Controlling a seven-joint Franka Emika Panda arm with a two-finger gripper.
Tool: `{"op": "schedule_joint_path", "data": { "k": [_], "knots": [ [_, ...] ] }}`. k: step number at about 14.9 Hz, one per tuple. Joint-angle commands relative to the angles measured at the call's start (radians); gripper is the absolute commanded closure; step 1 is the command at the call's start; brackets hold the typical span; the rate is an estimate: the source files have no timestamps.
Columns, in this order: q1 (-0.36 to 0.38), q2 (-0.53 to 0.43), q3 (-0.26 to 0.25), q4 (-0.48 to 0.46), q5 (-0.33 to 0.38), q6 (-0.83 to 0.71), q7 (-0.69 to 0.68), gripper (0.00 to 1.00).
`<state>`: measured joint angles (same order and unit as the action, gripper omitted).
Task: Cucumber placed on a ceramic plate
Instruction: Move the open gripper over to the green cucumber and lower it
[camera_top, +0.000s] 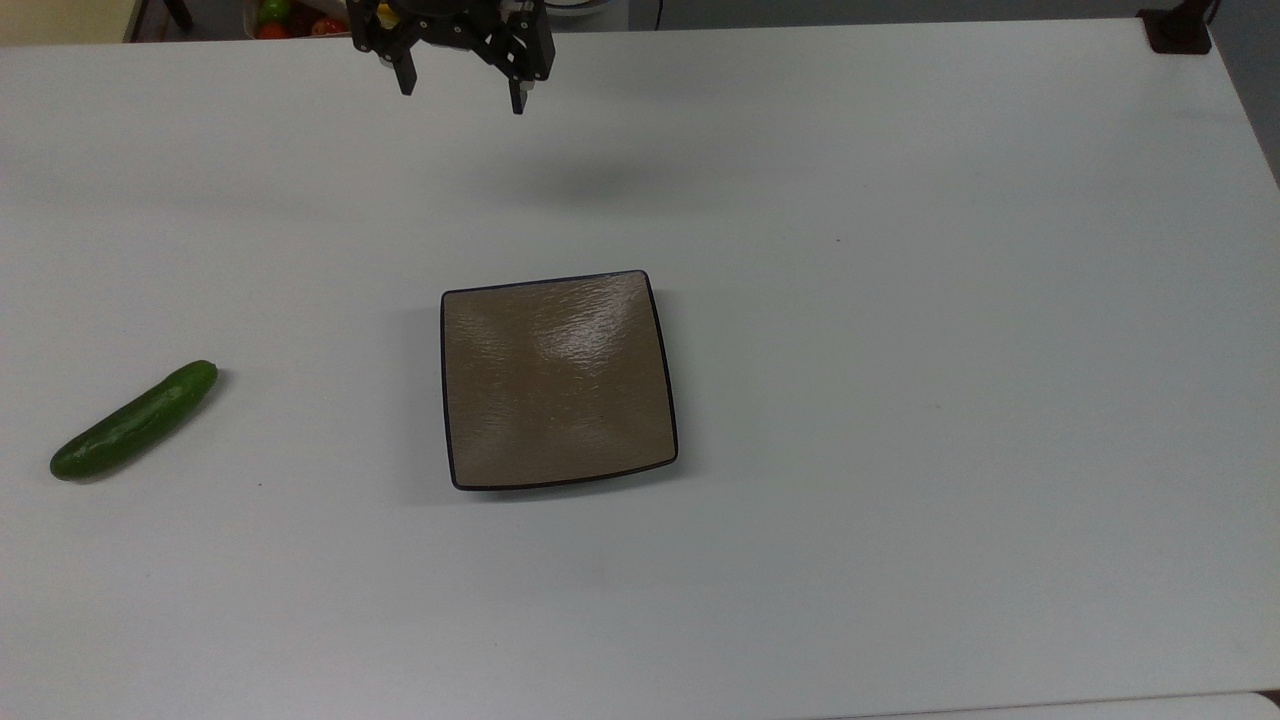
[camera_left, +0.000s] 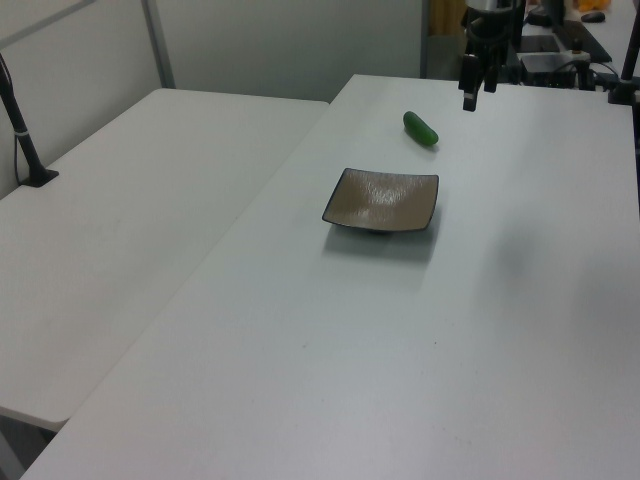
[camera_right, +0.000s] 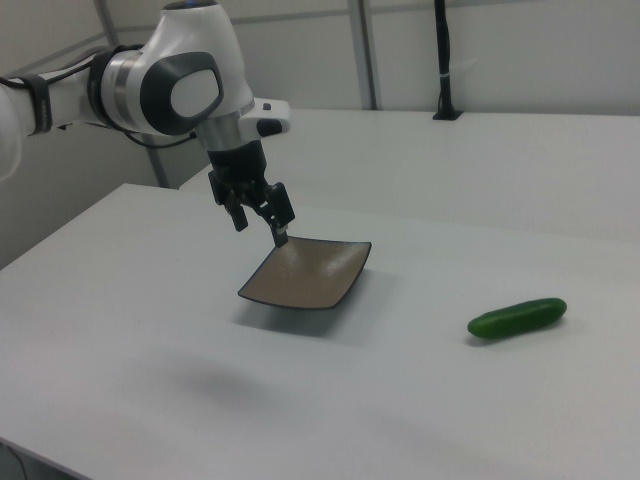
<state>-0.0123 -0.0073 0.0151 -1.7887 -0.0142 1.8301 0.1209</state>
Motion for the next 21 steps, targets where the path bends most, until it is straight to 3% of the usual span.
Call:
{"op": "schedule_joint_path", "data": {
  "k": [1,6,11,16,21],
  "knots": [
    [0.017,-0.034,-0.027,-0.035,0.019,0.020,-0.014,0.00],
    [0.018,-0.042,-0.027,-0.035,0.019,-0.023,-0.018,0.00],
    [-0.017,-0.028,-0.029,-0.024,0.019,0.043,-0.010,0.00],
    [-0.152,0.102,-0.027,0.086,0.025,0.213,0.140,0.00],
    [-0.251,0.312,-0.029,0.236,0.011,0.389,0.288,0.00]
  ]
}}
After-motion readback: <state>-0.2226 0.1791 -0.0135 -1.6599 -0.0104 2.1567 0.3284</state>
